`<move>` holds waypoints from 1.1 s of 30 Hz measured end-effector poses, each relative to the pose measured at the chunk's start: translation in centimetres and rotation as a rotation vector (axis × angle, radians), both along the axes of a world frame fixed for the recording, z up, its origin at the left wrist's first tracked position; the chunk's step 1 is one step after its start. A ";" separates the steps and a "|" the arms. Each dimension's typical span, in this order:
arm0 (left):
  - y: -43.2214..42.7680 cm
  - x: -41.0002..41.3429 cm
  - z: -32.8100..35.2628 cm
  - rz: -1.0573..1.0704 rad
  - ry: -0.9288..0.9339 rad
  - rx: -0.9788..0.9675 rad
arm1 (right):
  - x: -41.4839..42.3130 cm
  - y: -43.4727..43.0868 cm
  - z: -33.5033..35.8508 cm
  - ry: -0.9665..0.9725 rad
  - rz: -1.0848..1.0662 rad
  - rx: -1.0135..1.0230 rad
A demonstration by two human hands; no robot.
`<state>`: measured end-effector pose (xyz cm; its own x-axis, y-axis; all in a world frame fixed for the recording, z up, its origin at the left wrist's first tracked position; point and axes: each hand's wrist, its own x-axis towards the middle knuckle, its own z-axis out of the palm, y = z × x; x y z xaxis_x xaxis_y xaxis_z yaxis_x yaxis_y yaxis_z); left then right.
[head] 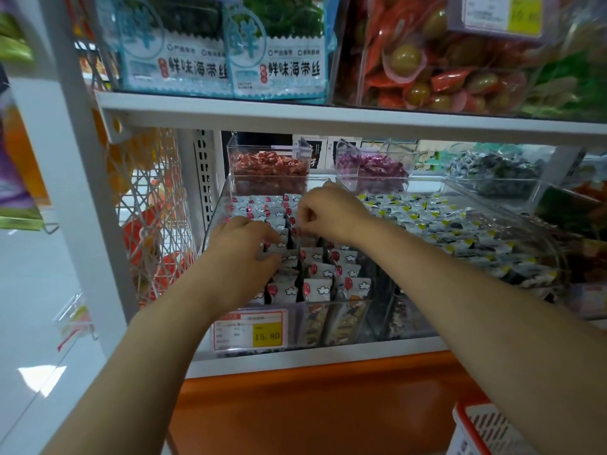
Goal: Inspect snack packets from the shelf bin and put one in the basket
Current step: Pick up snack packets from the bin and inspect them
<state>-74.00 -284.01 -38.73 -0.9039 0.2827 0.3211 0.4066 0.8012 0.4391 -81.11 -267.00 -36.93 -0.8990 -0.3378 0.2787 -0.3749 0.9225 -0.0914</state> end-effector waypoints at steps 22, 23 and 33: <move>3.7 0.9 -0.8 -0.076 -0.344 0.879 | 10.0 6.1 -2.2 -0.211 0.069 -1.716; 3.7 0.9 -0.7 -0.085 -0.384 0.938 | 10.1 6.4 -2.2 -0.251 0.075 -1.746; 3.8 1.2 -0.5 -0.080 -0.450 1.242 | 10.1 7.0 -2.3 -0.439 0.010 -1.760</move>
